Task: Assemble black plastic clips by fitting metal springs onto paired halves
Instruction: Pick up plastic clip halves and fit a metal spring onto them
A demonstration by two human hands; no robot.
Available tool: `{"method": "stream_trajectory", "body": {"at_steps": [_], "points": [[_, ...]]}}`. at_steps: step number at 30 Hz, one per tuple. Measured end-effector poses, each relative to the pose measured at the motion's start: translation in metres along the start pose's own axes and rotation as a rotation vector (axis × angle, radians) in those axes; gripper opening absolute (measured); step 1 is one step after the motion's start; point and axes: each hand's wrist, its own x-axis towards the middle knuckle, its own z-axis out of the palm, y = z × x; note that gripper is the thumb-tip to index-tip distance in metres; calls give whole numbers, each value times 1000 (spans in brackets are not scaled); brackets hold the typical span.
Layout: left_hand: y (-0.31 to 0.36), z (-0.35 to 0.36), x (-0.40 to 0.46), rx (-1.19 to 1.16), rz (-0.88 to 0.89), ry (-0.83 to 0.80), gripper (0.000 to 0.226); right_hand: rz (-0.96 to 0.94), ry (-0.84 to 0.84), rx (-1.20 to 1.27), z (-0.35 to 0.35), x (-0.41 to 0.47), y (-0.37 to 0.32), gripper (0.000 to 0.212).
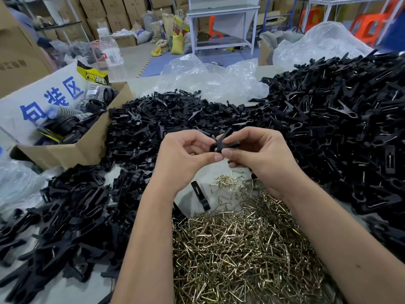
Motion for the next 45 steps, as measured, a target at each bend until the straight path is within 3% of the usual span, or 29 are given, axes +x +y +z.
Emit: {"method": "stream_trajectory", "body": {"at_steps": [3, 5, 7, 10, 12, 14, 17, 20, 26, 30, 36, 45], "points": [[-4, -4, 1, 56, -7, 35, 27, 35, 26, -163, -6, 2, -2, 27], [-8, -6, 2, 132, -41, 112, 27, 48, -1, -474, -13, 3, -5, 21], [-12, -9, 2, 212, -54, 191, 27, 43, -151, -815, -13, 2, -8, 17], [-16, -10, 2, 268, -43, 269, 27, 66, -415, -1125, 1, -1, -7, 41], [-16, -11, 3, 270, -41, 276, 26, 76, -501, -1197, 12, -2, -6, 38], [-15, -10, 3, 276, -43, 265, 26, 60, -508, -1198, 16, -2, -6, 23], [-15, -10, 3, 288, -38, 254, 26, 49, -492, -1230, 15, -3, -7, 19], [-15, -11, 2, 283, -34, 253, 26, 20, -396, -1156, 12, -3, -7, 27], [-14, -14, 2, 232, -33, 215, 28, 68, 26, -443, 0, 3, -13, 21], [-11, -13, 1, 217, 11, 164, 29, 174, 189, -101, -2, 3, -14, 11], [-6, -8, -1, 163, 54, 36, 36, 146, 278, -126, 5, 3, -10, 5], [-5, -6, -2, 123, 65, -31, 32, 137, 305, -190, 7, 2, -4, 14]]}}
